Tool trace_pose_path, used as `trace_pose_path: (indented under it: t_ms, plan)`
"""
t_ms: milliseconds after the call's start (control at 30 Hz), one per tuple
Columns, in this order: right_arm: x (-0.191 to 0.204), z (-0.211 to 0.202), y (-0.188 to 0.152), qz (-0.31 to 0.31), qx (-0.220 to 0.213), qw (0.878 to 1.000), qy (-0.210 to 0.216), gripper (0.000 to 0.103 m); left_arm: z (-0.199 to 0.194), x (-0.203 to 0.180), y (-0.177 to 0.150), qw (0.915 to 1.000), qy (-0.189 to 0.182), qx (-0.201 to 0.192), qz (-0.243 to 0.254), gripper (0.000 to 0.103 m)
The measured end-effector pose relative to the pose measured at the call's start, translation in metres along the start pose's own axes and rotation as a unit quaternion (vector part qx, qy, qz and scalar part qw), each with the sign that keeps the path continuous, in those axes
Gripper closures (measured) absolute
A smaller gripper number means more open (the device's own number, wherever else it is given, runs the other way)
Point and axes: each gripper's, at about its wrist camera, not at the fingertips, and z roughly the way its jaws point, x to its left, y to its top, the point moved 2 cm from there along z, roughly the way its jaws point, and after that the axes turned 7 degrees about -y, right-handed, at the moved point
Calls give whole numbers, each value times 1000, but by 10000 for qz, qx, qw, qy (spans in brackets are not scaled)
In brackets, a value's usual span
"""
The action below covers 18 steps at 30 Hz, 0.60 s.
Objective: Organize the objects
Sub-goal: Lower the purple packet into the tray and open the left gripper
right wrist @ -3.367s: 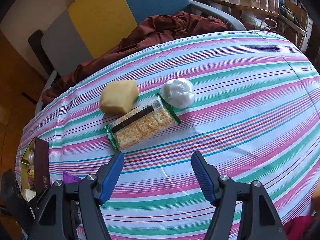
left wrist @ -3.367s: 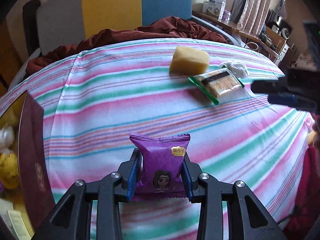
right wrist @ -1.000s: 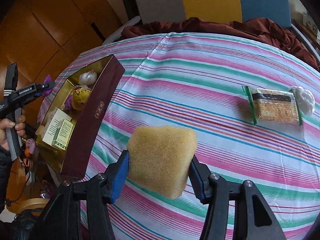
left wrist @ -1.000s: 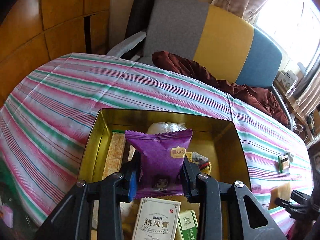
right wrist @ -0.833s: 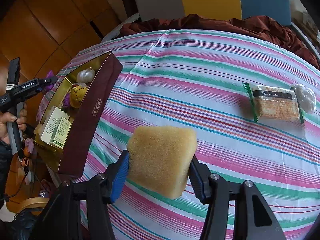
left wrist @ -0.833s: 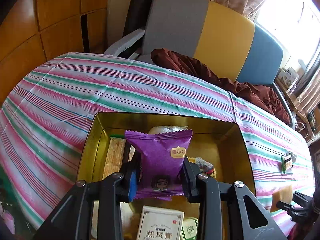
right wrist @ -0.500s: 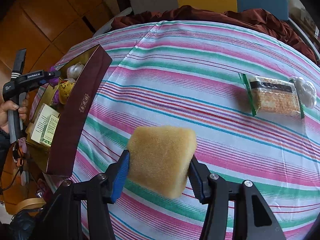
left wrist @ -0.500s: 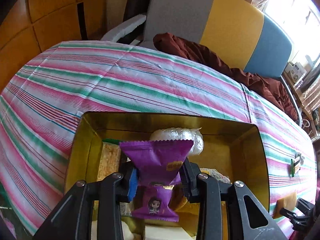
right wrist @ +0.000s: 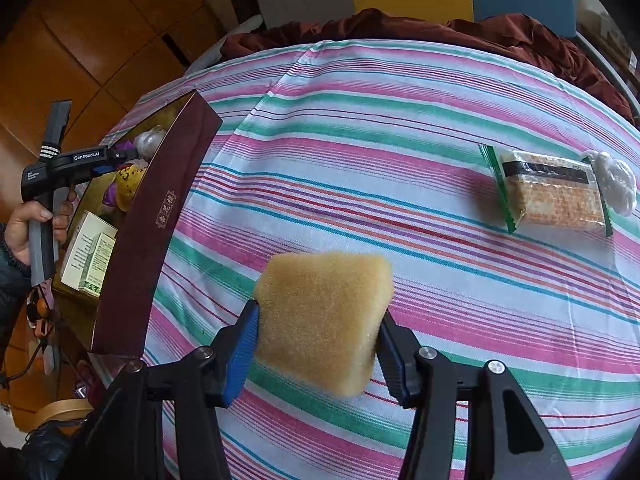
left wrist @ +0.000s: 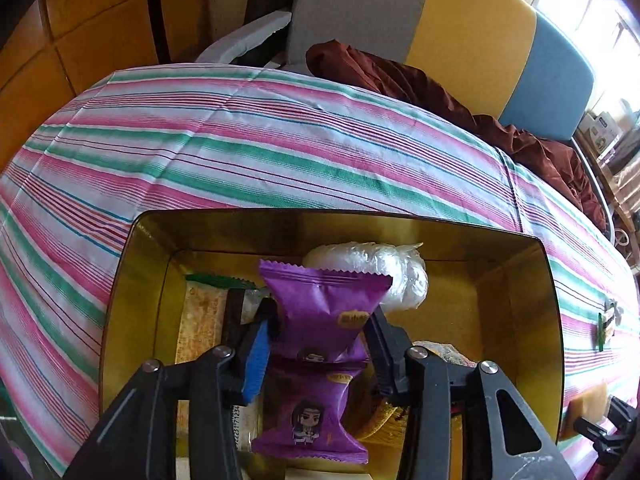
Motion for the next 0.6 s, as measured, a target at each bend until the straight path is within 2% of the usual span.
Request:
trace_pose_path:
  t_ms: [167,300,433,500,600]
  plan:
    - [0,0,0,-7,-2,10000,-11,48,-23,3,0,9997,-67,-225,-55,51]
    - [0,1,0,-12,-4,10000,-30,48,-64,4,-8,9979,-36,-640,31,46]
    - [1,0,1,29,-13,10000,-74,48,-114,2,-38,9918,99,-1249,244,40]
    - [0,-4,1,177,-29,9998,-70,49,-135,0,-59,9878,110,-1522,322,32]
    - [12,-22,8,407,-279,9986,166,49,-157,3,-86,9841,65,-1753,286,28]
